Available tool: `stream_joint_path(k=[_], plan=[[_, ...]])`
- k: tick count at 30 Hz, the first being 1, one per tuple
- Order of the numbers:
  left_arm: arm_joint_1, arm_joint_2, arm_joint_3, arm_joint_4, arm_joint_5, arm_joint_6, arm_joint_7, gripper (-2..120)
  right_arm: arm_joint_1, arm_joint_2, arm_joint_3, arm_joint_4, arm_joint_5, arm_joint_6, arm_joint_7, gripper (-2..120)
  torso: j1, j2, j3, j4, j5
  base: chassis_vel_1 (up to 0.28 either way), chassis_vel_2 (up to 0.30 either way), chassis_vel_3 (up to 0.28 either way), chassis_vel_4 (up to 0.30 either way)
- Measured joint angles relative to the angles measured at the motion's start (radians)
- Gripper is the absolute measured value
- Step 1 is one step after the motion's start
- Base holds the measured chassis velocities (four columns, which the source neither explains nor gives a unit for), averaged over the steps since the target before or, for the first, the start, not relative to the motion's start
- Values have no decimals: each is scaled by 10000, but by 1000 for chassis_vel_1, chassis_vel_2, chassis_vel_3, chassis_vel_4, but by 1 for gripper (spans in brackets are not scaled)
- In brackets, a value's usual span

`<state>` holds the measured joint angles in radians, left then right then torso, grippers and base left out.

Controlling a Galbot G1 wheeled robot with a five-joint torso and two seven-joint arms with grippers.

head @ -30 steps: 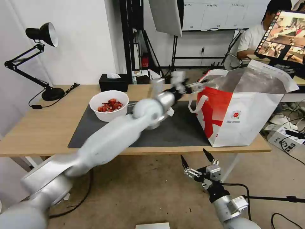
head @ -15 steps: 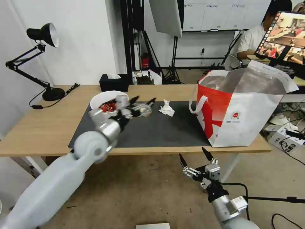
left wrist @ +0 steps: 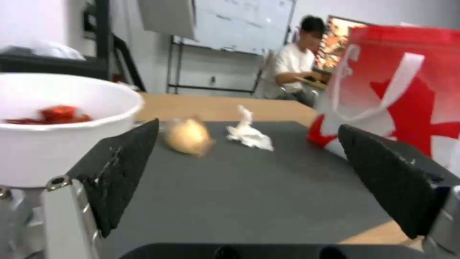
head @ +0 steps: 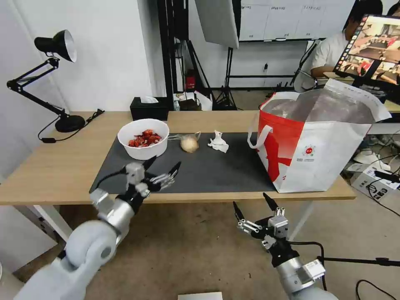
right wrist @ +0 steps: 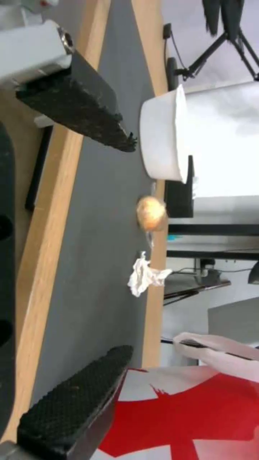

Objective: Pick up the trash from the table and place it into the takeout bag.

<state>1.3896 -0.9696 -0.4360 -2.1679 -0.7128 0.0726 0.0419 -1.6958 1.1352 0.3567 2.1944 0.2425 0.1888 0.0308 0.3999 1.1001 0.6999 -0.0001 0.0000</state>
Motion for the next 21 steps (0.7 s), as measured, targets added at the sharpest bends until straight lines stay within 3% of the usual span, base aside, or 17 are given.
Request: stream_joint_path(k=[11,21], plan=[[1835,-1157,-1429,-747,924,-346,329,100,250,-203,-345,-21,26,-1,30,100,0,0,1,1,1,0,0,0,0],[2637,-2044,-1686,-553,2236,-994,510,100,463,-342,-576,-189,47,-28,117,100,1,-1,1,1,0,0,0,0,0]])
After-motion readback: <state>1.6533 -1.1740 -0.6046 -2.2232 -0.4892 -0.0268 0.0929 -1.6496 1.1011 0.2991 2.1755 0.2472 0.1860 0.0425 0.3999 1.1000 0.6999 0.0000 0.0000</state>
